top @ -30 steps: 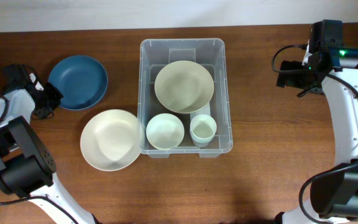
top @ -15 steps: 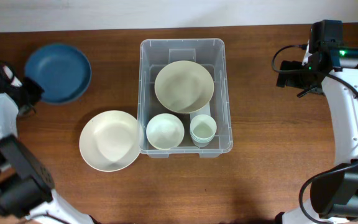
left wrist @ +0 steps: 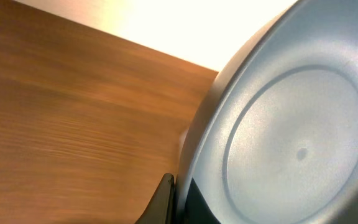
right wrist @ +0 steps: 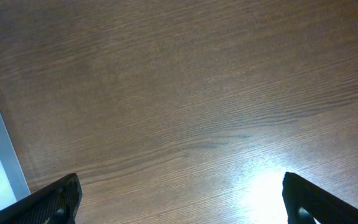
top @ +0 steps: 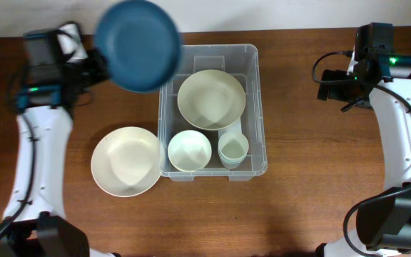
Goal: Pack container
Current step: 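Carry the blue plate into the container and lay it on the cream plate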
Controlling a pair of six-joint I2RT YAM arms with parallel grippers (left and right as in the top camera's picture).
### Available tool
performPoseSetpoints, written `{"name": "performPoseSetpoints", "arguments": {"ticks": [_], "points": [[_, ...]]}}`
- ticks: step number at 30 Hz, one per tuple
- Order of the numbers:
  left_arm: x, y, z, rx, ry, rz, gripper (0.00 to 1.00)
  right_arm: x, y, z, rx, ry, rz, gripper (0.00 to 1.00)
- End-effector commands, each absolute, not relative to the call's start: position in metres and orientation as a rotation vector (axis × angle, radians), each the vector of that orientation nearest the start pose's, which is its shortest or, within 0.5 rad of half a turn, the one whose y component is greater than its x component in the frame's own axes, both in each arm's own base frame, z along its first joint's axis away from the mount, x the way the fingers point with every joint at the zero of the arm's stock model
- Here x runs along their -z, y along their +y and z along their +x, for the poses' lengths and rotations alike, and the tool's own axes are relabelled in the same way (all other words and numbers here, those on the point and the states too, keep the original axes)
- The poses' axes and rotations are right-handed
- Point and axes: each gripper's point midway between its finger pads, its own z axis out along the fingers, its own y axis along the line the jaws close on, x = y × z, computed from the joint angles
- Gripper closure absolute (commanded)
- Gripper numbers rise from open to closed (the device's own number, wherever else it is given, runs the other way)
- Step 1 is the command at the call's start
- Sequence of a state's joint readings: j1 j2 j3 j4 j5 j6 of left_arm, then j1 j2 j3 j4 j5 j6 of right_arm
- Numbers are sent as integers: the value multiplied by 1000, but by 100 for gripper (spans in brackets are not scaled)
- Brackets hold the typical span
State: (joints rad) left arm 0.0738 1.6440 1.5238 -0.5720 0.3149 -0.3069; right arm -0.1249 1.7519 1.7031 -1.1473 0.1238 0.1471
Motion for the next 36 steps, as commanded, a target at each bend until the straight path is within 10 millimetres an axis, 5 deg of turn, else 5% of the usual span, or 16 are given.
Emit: {"name": "performPoseSetpoints", "arguments": {"ticks": [1, 3, 11, 19, 26, 29, 36], "points": [[-255, -68, 475, 503, 2271, -136, 99, -193, -76, 399, 183, 2730, 424, 1], [-245, -95, 475, 458, 2296, -88, 99, -193, -76, 399, 183, 2730, 424, 1], [-210, -145, 472, 302, 2364, 0, 99, -193, -76, 399, 183, 2730, 424, 1], [-171, -155, 479, 275, 2431, 17, 99, -193, -76, 399, 183, 2731, 424, 1], [-173, -159, 481, 303, 2422, 27, 98, -193, -76, 399, 183, 2730, 424, 1], [-173, -162, 480, 324, 2423, 35, 82, -193, -76, 399, 183, 2730, 424, 1], [-195, -158, 487, 329, 2381, 23, 78, -193, -76, 399, 183, 2730, 424, 1]]}}
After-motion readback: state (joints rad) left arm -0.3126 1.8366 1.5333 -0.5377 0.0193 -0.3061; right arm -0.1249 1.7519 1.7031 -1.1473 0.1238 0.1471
